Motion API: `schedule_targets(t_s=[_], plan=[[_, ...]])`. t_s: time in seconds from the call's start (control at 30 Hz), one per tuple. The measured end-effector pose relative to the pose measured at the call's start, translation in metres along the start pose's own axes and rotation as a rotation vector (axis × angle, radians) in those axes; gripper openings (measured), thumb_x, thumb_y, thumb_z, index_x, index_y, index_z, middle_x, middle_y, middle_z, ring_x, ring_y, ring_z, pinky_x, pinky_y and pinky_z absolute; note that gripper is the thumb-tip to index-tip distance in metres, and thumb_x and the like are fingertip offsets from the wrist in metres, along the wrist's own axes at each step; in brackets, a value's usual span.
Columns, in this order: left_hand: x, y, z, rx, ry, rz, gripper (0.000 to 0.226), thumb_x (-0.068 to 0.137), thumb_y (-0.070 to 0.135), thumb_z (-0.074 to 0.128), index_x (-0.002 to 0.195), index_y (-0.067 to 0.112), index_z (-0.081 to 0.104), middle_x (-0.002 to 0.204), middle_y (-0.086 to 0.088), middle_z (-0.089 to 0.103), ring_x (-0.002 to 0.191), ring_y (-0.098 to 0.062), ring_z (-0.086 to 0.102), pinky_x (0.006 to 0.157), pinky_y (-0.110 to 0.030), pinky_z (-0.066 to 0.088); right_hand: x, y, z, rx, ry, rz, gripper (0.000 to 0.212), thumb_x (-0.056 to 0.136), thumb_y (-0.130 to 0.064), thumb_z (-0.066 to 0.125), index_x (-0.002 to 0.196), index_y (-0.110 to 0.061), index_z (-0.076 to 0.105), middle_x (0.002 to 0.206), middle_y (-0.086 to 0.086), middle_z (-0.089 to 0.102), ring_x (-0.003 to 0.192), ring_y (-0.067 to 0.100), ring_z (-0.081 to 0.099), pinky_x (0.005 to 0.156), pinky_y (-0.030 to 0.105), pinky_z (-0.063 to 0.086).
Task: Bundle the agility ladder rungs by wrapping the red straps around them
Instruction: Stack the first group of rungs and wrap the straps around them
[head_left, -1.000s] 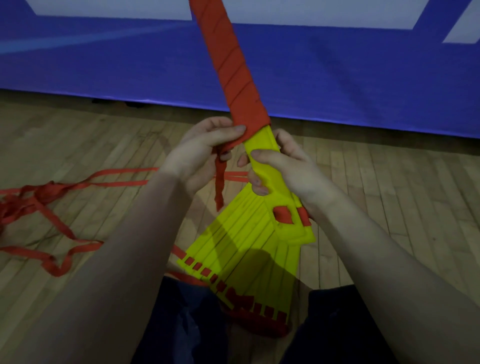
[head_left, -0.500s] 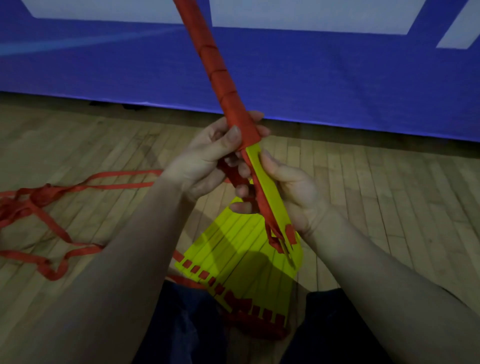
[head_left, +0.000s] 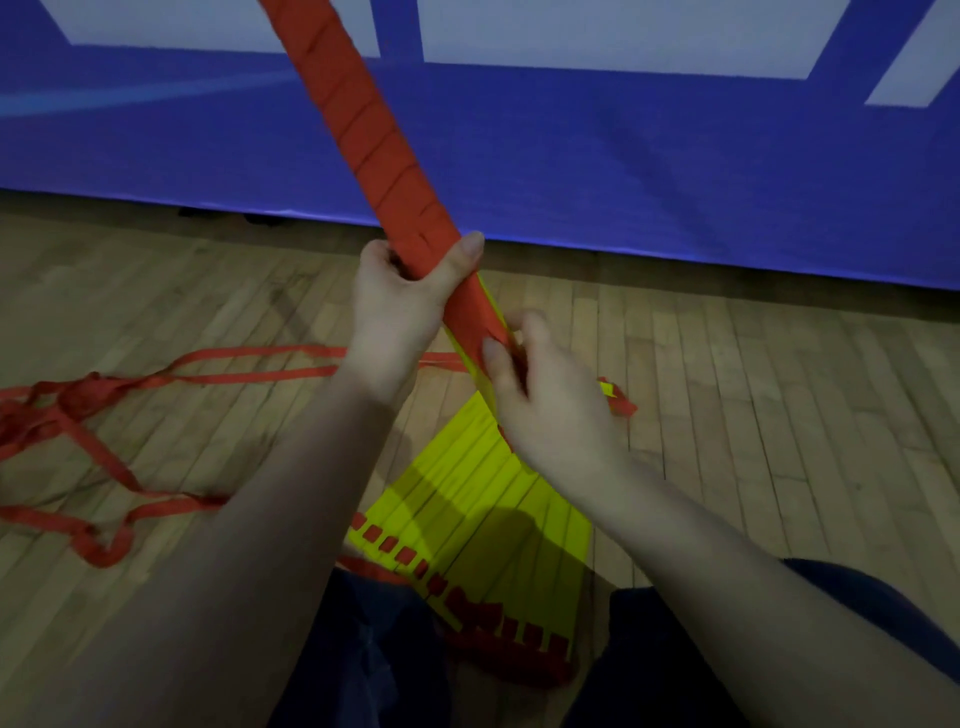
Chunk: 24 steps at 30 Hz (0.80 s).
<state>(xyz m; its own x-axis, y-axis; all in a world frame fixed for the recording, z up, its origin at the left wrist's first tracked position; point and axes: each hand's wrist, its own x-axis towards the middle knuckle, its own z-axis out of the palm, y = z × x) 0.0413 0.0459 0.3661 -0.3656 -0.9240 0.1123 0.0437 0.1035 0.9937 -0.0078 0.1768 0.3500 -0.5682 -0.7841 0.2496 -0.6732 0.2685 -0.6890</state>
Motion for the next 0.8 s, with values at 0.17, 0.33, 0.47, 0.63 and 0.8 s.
schedule_targets(t_s=[0.17, 0.33, 0.47, 0.63, 0.8], plan=[[-0.006, 0.005, 0.002, -0.032, -0.061, 0.038, 0.029, 0.084, 0.023, 0.073, 0.097, 0.002, 0.057, 0.071, 0.004, 0.057, 0.051, 0.006, 0.051, 0.053, -0.012, 0.040, 0.005, 0.000, 0.004, -0.034, 0.166, 0.078, 0.028, 0.102, -0.026, 0.039, 0.123, -0.014, 0.053, 0.111, 0.013, 0.066, 0.102, 0.037, 0.058, 0.074, 0.042, 0.042], [0.000, 0.014, -0.011, -0.087, -0.222, 0.006, 0.007, 0.092, 0.008, 0.060, 0.098, 0.007, 0.058, 0.061, 0.003, 0.054, 0.046, 0.001, 0.047, 0.049, -0.012, 0.037, 0.025, 0.002, -0.006, 0.547, 0.192, 0.377, 0.019, 0.094, -0.016, 0.055, 0.080, -0.020, 0.067, 0.072, -0.011, 0.063, 0.073, 0.008, 0.058, 0.071, 0.020, 0.045], [0.005, 0.016, -0.018, -0.092, -0.408, -0.027, 0.018, 0.092, 0.000, 0.054, 0.108, 0.008, 0.059, 0.063, 0.010, 0.066, 0.054, 0.000, 0.056, 0.055, -0.012, 0.041, 0.033, 0.008, -0.018, 0.825, 0.178, 0.531, 0.038, 0.086, -0.006, 0.061, 0.051, -0.020, 0.066, 0.055, -0.009, 0.061, 0.064, 0.015, 0.058, 0.069, 0.031, 0.045], [0.004, 0.016, -0.017, -0.101, -0.453, -0.048, 0.022, 0.093, 0.008, 0.053, 0.115, 0.006, 0.057, 0.064, 0.012, 0.063, 0.050, 0.001, 0.047, 0.053, -0.011, 0.038, 0.030, 0.011, -0.027, 1.035, -0.145, 0.488, 0.024, 0.092, -0.015, 0.048, 0.087, -0.008, 0.071, 0.056, 0.011, 0.041, 0.036, 0.016, 0.039, 0.037, 0.018, 0.028], [0.000, 0.014, -0.016, -0.362, -0.563, -0.088, 0.026, 0.087, 0.015, 0.060, 0.107, 0.001, 0.051, 0.063, -0.003, 0.054, 0.039, 0.001, 0.033, 0.049, -0.014, 0.030, 0.028, 0.005, -0.034, 1.390, -0.616, 0.452, 0.036, 0.088, -0.022, 0.036, 0.104, -0.002, 0.062, 0.047, 0.004, 0.032, 0.028, 0.010, 0.027, 0.034, 0.012, 0.016]])
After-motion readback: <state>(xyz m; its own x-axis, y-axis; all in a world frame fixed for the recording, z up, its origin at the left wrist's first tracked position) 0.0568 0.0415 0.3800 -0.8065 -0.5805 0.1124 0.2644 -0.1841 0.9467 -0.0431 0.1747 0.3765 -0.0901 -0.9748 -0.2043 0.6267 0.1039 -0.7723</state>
